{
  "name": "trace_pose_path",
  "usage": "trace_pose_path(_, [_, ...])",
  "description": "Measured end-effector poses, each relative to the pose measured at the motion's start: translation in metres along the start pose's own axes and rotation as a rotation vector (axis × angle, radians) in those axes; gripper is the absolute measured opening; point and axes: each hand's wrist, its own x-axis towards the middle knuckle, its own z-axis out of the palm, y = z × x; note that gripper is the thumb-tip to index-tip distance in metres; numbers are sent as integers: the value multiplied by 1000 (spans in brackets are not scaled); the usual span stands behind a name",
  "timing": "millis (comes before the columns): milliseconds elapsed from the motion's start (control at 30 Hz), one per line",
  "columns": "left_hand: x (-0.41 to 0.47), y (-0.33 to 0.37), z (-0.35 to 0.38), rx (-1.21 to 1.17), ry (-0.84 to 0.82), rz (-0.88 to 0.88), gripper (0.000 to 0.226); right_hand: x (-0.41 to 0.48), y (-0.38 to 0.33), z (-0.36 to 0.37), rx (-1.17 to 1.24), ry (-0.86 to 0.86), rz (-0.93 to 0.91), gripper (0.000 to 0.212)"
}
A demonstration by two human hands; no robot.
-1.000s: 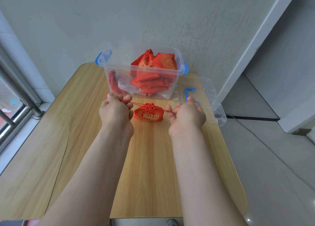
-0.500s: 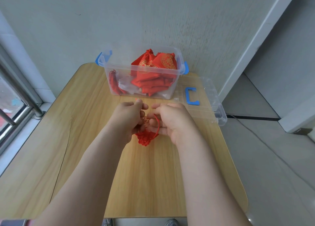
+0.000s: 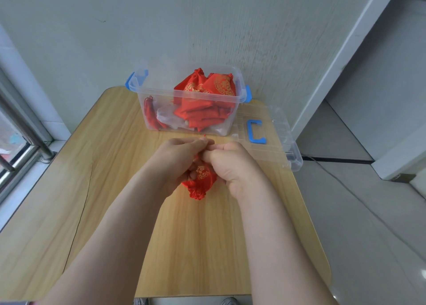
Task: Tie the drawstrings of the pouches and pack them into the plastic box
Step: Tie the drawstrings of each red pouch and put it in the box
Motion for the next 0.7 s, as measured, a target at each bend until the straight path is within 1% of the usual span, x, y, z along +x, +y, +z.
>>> trace_pose_path(133, [3, -1, -1, -23, -10, -28, 33, -5, -5, -6, 21, 113, -16, 18])
trace_pose_path(233, [3, 0, -2, -77, -46, -52, 26, -3, -3, -14, 17, 182, -57, 24])
trace_pose_path(367, [5, -5, -10, -16, -106, -55, 20, -3, 1, -17, -33, 224, -91, 25])
trace_pose_path(400, [5, -6, -11, -11, -100, -59, 18, -3, 1, -17, -43, 244, -100, 23])
trace_pose_path(467, [4, -6, -11, -23, -91, -72, 13, 0, 2, -18, -52, 291, -124, 6])
trace_pose_path(500, [3, -6, -11, -23, -84, -79, 12, 0, 2, -18, -51, 310, -127, 14])
trace_pose_path(533, [3, -5, -11, -11, -77, -84, 12, 0, 1, -19, -47, 315, -125, 23])
trace_pose_path(567, [2, -5, -11, 9, -73, -84, 12, -1, 1, -21, -39, 303, -136, 25])
trace_pose_path(700, [1, -3, -14, 112, -89, -77, 9, -7, -3, -29, -45, 197, -241, 20])
